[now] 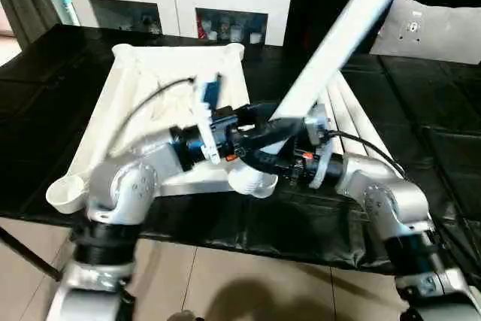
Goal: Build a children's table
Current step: Pick table leg, then insert table leg to table base
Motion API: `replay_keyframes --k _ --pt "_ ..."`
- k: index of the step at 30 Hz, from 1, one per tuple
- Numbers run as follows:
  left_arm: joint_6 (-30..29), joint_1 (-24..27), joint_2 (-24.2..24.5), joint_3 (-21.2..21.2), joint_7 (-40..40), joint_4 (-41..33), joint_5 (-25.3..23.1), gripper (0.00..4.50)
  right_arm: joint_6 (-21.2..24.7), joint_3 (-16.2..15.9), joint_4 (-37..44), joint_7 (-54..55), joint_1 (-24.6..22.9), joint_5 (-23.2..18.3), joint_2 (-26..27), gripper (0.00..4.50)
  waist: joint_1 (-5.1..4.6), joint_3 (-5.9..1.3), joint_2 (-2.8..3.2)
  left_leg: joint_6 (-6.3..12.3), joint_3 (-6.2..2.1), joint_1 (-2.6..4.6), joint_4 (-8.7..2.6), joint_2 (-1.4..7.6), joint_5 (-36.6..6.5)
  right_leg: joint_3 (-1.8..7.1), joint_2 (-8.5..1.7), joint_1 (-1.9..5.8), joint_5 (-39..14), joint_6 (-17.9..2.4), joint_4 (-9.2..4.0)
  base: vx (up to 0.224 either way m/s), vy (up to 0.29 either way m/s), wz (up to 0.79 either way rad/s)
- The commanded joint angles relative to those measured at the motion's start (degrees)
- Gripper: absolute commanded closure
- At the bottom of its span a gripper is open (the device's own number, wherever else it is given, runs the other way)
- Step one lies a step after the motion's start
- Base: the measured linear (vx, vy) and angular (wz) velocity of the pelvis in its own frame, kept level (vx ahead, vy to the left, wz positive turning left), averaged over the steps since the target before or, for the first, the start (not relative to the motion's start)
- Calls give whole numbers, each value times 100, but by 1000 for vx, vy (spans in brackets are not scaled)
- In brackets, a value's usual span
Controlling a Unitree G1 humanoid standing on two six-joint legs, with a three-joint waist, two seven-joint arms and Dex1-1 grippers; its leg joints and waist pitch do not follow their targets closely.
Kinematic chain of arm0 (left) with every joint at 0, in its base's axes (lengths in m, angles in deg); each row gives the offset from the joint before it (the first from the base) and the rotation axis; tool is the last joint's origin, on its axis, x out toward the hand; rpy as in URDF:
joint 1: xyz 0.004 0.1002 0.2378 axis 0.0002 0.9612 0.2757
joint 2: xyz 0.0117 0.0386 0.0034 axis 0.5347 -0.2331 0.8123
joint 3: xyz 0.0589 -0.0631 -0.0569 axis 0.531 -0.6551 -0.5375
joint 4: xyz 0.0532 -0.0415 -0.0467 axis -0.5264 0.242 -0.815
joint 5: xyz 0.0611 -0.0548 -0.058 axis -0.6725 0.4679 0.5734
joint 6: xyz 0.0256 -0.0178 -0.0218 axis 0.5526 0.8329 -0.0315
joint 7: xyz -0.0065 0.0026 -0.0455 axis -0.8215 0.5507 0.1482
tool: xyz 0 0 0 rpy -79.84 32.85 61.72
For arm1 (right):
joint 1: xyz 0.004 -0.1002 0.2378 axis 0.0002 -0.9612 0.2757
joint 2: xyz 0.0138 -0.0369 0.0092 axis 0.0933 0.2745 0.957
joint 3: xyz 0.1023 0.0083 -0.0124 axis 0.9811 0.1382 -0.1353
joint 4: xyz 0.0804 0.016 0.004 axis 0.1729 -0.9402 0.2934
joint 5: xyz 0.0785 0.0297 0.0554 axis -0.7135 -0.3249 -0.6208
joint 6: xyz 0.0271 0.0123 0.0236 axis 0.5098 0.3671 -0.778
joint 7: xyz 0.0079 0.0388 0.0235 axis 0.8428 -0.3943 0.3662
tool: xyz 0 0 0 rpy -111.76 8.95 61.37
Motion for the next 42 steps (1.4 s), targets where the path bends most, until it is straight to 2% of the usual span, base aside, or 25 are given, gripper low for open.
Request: replay_keyframes --k 1,4,6,7,8,9,10,11,12,13,14,15,17,18,20,22,24,25,27,28,31,32,34,37,42 --pt "-1 -68 -324 -186 132 -168 521 59 158 238 143 243 -105 -184 48 262 17 -406 -20 88 -48 104 -394 267 -839 233 -427 297 -794 -1406 -442 0 0 0" --pt "209 -85 -457 -346 439 -128 445 59 70 296 209 450 -187 -124 99 262 6 -404 -43 127 -55 78 -397 256 -818 232 -424 320 -871 -1252 -464 0 0 0" --pt "466 -55 -343 -382 679 -154 21 59 -79 307 326 853 -293 121 115 262 -7 -398 -30 114 -68 68 -408 256 -815 230 -426 326 -984 -1134 -487 0 0 0" --pt "523 -23 -227 -355 716 -178 -174 59 -110 310 381 1016 -324 219 112 262 -41 -402 -41 65 -69 77 -413 249 -797 233 -415 325 -1117 -961 -495 0 0 0" --pt "638 50 104 -222 777 -201 -615 59 -169 285 475 1417 -362 517 87 262 -57 -399 -64 45 -68 84 -421 248 -782 233 -402 308 -1213 -865 -507 0 0 0" --pt "638 50 104 -222 777 -201 -615 59 -169 285 475 1417 -362 517 87 262 -56 -399 -47 13 -79 94 -432 258 -750 235 -400 294 -1231 -816 -491 0 0 0" --pt "743 115 520 32 852 -148 -1190 59 -209 250 533 1662 -386 746 44 262 -73 -396 -47 5 -72 92 -431 245 -743 234 -383 291 -1250 -779 -494 0 0 0" --pt "817 154 782 211 860 -104 -1515 59 -240 207 570 1824 -402 919 5 262 -83 -395 -80 -23 -64 113 -434 251 -776 242 -376 272 -1328 -673 -504 0 0 0" --pt "935 204 1110 442 848 -44 -1917 59 -217 188 616 2004 -422 1050 -10 262 -72 -393 -34 -52 -78 117 -448 254 -759 244 -378 263 -1370 -604 -491 0 0 0" --pt "1092 266 1427 686 785 1 -2271 59 -110 177 685 2206 -437 1135 -10 262 -80 -394 -63 -72 -72 131 -449 253 -740 247 -366 242 -1341 -570 -499 0 0 0" --pt "1247 335 1713 883 696 47 -2559 59 -12 144 748 2473 -441 1296 -8 262 -71 -402 -37 -86 -70 140 -452 260 -717 254 -375 242 -1266 -590 -474 0 0 0" --pt "1367 391 1957 1049 589 87 -2780 59 111 116 818 2633 -452 1369 1 262 -63 -409 -41 -110 -67 134 -450 255 -587 250 -369 241 -1069 -602 -444 0 0 0" --pt "1445 426 2089 1138 524 112 -2899 59 182 88 870 2740 -465 1408 3 262 -74 -424 -16 -139 -63 139 -448 250 -491 247 -366 240 -746 -725 -403 0 0 0" --pt "1917 598 2571 1534 75 366 -3403 77 35 66 999 2779 -530 1401 82 262 -43 -422 -75 -78 -56 136 -447 251 -467 252 -382 240 -639 -797 -418 0 0 0" --pt "2149 666 2743 1690 -90 486 -3626 88 -67 47 1038 2719 -555 1382 102 262 -60 -411 -47 -62 -52 111 -463 252 -511 261 -388 250 -606 -754 -390 0 0 0" --pt "2281 719 2892 1827 -363 643 -3701 97 -49 35 1044 2821 -586 1455 116 262 -53 -412 -24 -115 -44 141 -468 260 -576 263 -400 228 -563 -842 -390 0 0 0" --pt "2580 711 2978 1954 -583 877 -3833 122 -211 45 1024 2814 -616 1465 151 262 -51 -396 -43 -161 -44 140 -485 257 -755 266 -407 225 -748 -867 -418 0 0 0" --pt "2654 701 2969 1960 -644 945 -3826 122 -246 47 1036 2809 -633 1458 163 262 -48 -396 7 -222 -49 151 -490 262 -856 271 -419 218 -811 -882 -405 0 0 0" --pt "2878 637 2917 1986 -902 1219 -3747 139 -324 62 1130 2832 -712 1412 217 262 -54 -385 -18 -240 -41 144 -495 256 -944 276 -424 219 -899 -875 -434 0 0 0" --pt "2984 577 2893 2025 -1056 1385 -3725 146 -324 74 1207 2789 -761 1337 240 262 -46 -399 39 -274 -53 154 -495 259 -960 279 -428 221 -852 -888 -409 0 0 0" --pt "3042 517 2877 2078 -1185 1554 -3732 175 -299 91 1303 2646 -818 1195 255 262 -61 -400 6 -264 -57 150 -501 261 -1046 275 -424 237 -790 -920 -417 0 0 0" --pt "3218 465 2852 2123 -1252 1735 -3825 175 -288 112 1396 2539 -881 1057 272 262 -58 -404 48 -271 -67 150 -497 265 -1052 276 -433 236 -771 -936 -403 0 0 0" --pt "3472 340 2798 2186 -1355 2086 -3965 191 -232 169 1560 2368 -994 798 302 262 -48 -410 32 -227 -59 158 -490 263 -1073 279 -428 239 -719 -927 -422 0 0 0" --pt "3746 131 2715 2227 -1505 2564 -4079 219 -228 150 1721 2112 -1144 622 253 262 -48 -415 69 -210 -64 151 -485 257 -1068 271 -422 250 -591 -960 -434 0 0 0" --pt "3824 -169 2617 2326 -1951 3169 -4115 266 -337 -5 1850 1947 -1308 754 86 262 -47 -424 64 -259 -77 151 -494 274 -1074 266 -445 266 -468 -1107 -396 0 0 0"
